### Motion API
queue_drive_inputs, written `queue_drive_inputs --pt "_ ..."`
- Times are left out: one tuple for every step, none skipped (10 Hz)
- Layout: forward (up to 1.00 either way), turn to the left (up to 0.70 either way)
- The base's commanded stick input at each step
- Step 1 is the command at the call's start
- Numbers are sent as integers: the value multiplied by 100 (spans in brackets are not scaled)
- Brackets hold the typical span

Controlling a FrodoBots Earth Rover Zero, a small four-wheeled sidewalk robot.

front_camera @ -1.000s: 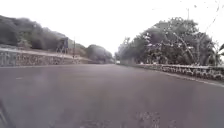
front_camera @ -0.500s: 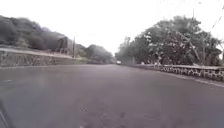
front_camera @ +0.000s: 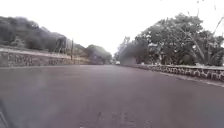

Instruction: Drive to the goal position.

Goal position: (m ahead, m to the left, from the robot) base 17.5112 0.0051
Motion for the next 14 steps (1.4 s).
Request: queue_drive_inputs --pt "100 0" --pt "100 0" --pt "100 0" --pt "100 0" --pt "100 0" --pt "100 0" --pt "100 0" --pt "100 0" --pt "100 0" --pt "100 0" --pt "100 0" --pt "100 0" --pt "100 0" --pt "100 0"
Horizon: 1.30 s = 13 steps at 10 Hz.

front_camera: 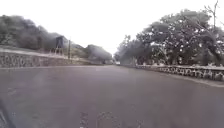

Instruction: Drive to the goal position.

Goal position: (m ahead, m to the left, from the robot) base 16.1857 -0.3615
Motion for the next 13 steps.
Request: queue_drive_inputs --pt "100 0" --pt "100 0" --pt "100 0" --pt "100 0" --pt "100 0" --pt "100 0" --pt "100 0" --pt "100 0" --pt "100 0" --pt "100 0" --pt "100 0" --pt "100 0" --pt "100 0"
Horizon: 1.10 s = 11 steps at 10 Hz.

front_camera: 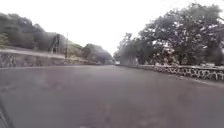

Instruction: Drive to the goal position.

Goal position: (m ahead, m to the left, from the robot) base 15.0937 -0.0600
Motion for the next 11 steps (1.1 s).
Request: queue_drive_inputs --pt "100 0" --pt "100 0" --pt "100 0" --pt "100 0" --pt "100 0" --pt "100 0" --pt "100 0" --pt "100 0" --pt "100 0" --pt "100 0" --pt "100 0"
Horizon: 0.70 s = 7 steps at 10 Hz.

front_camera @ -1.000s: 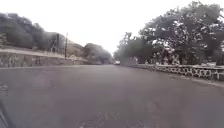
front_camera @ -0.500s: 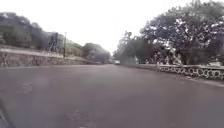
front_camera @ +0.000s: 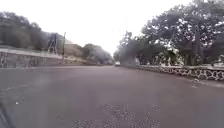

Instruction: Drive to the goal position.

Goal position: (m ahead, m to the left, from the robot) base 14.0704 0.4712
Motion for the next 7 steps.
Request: queue_drive_inputs --pt "100 0" --pt "100 0" --pt "100 0" --pt "100 0" --pt "100 0" --pt "100 0" --pt "100 0"
